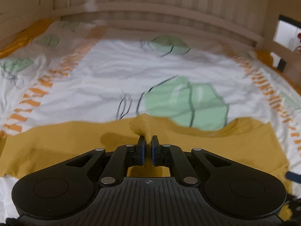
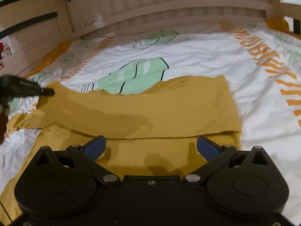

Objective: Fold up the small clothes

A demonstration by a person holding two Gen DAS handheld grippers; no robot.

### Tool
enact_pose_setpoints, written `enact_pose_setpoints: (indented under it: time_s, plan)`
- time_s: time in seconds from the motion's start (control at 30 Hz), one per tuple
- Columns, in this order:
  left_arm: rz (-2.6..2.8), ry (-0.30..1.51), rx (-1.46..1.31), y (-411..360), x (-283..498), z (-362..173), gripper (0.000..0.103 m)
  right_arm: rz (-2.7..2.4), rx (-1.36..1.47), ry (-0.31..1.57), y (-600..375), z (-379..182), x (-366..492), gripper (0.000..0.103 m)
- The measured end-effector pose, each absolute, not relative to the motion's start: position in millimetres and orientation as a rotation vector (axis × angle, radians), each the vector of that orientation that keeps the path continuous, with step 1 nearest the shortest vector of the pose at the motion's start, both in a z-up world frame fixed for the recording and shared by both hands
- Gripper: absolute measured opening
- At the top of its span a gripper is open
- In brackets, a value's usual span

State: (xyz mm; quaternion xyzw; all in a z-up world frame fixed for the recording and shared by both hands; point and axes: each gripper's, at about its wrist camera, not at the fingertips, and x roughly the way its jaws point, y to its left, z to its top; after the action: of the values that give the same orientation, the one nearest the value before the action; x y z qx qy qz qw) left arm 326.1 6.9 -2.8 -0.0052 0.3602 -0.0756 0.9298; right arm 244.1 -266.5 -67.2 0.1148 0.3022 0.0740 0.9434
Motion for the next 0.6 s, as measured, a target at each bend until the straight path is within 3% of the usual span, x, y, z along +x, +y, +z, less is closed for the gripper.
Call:
enact_pose_setpoints:
  time_s: [0.37, 0.6]
  plan:
    - [-0.068, 0.869, 0.080, 23, 334, -50, 0.011, 0.062, 0.320, 0.733, -285, -87, 253, 0.103]
    - [-0.014, 0.857, 0.094, 31, 326, -59, 0.039, 0.055, 0.254, 0.748, -278, -88, 252, 0.103]
